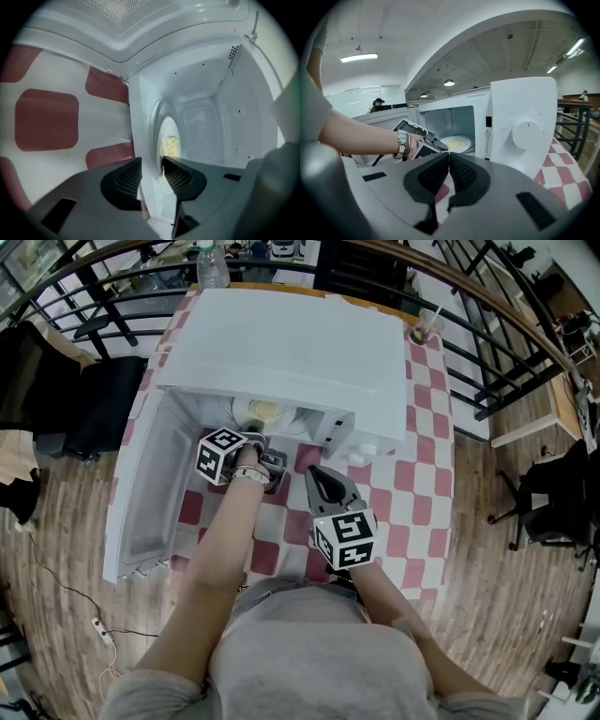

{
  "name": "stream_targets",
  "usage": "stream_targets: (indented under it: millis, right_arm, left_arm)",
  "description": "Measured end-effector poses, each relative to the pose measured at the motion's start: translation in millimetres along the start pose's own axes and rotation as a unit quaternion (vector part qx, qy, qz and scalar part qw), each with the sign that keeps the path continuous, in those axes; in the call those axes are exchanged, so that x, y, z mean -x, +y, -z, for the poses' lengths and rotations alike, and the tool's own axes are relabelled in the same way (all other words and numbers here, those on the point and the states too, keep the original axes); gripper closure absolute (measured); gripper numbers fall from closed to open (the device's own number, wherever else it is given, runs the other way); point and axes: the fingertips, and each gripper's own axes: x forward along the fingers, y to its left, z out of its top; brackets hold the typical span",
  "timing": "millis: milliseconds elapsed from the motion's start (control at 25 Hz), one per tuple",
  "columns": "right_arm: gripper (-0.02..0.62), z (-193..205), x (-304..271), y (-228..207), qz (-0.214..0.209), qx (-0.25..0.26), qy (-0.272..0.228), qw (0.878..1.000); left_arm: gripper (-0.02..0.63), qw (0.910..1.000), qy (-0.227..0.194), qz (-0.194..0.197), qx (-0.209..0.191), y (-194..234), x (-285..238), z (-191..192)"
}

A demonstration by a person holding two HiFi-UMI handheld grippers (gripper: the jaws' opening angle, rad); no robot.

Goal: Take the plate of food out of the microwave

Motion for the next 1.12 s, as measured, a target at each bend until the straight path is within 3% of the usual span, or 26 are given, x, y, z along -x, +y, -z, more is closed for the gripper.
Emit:
stream_targets:
  millis: [1000,1120]
  right_arm:
    - [0.569,-0.7,15.2,-3.6,0.024,-0.002,-0.013,1.000]
    - [0.569,-0.6,15.6,-4.4,0.024,-0.003,-0.013,1.000]
  left_arm:
    - [0.534,0.9991,-0.001,0.031,0.031,-4.4,11.8,-2.8]
    - [0.568,0.9990,-0.001,0.034,0.029,-7.1,13.4,-4.0]
